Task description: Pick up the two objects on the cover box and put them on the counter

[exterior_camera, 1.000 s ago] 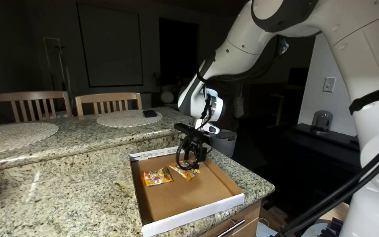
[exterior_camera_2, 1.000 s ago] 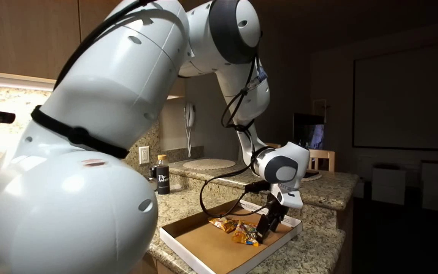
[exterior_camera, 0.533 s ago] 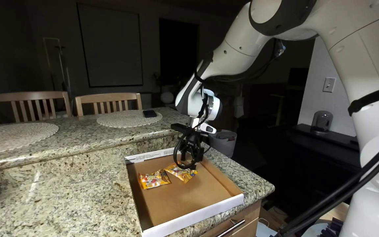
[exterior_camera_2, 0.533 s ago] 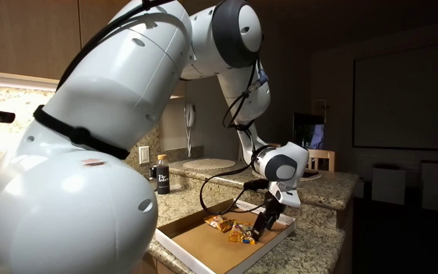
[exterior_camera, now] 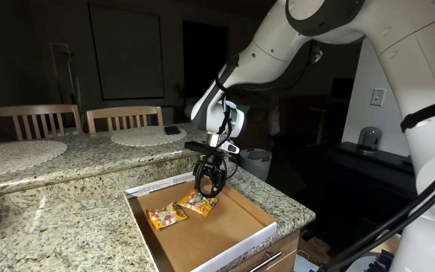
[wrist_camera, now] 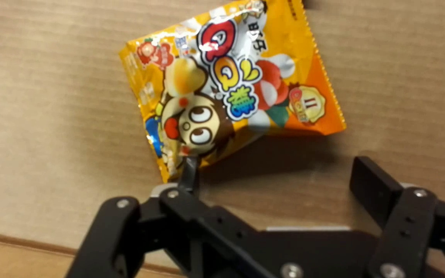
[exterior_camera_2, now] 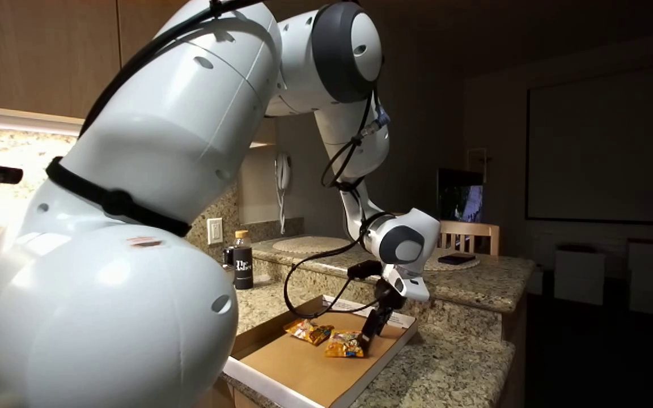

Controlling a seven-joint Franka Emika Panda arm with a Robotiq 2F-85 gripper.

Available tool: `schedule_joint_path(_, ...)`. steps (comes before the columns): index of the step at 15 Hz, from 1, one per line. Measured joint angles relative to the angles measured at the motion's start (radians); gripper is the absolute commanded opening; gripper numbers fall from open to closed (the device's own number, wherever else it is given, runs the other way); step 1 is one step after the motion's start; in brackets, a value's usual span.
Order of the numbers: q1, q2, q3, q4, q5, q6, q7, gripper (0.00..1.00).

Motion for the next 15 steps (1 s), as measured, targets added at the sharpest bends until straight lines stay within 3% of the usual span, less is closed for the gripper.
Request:
schedule_joint_path(9, -0.008, 0.005, 0.001, 0.0, 0.037, -0.087, -0.08, 1.0)
schedule_joint_path(15, -0.015, 0.008, -0.001, 0.0, 0.101, -0.086, -0.204, 1.0)
